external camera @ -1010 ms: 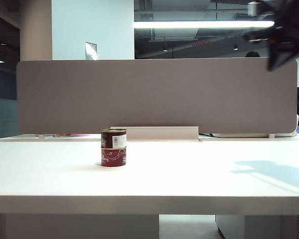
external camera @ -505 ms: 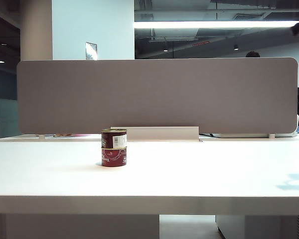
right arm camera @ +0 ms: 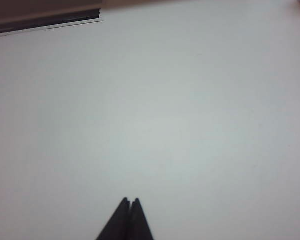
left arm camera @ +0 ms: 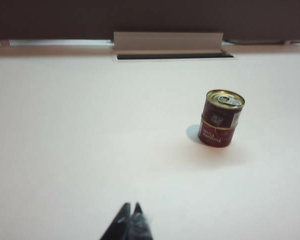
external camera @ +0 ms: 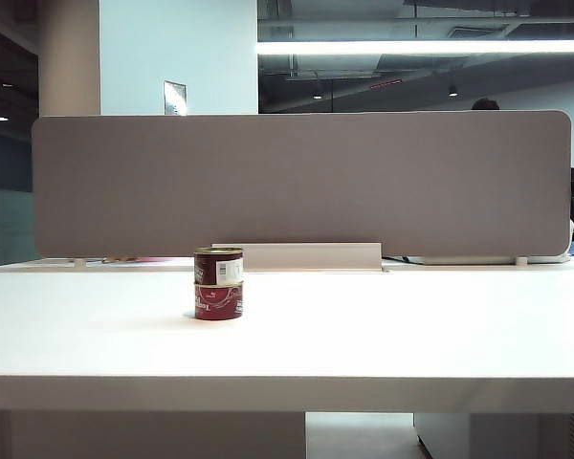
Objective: Stack a can of tomatoes on the right onto the can of tomatoes on the left.
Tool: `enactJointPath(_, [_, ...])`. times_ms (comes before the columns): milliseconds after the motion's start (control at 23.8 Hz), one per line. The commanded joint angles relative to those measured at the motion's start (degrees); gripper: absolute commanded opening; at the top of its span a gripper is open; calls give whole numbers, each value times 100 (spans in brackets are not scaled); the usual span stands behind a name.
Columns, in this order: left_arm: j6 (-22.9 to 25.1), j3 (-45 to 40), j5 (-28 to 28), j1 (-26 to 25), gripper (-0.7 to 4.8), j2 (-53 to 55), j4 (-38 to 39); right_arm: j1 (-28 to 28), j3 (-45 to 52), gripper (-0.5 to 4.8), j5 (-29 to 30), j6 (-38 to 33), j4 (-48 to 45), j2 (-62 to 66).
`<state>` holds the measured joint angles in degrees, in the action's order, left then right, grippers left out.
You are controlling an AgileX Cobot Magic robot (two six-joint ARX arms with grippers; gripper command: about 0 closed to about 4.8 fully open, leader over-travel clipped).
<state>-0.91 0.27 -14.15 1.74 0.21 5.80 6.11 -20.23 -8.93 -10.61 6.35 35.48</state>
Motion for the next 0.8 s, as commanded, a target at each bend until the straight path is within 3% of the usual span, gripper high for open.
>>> enactJointPath(42, [2, 17, -17, -2, -6, 2, 94, 0, 280, -1, -15, -177, -94, -367])
enactJointPath(505, [4, 17, 46, -4, -6, 2, 63, 0, 1108, -2, -15, -308, 205, -1751])
enactJointPath(800, [4, 20, 855, -4, -6, 2, -216, 0, 1366, -1, -17, -286, 699, -2697])
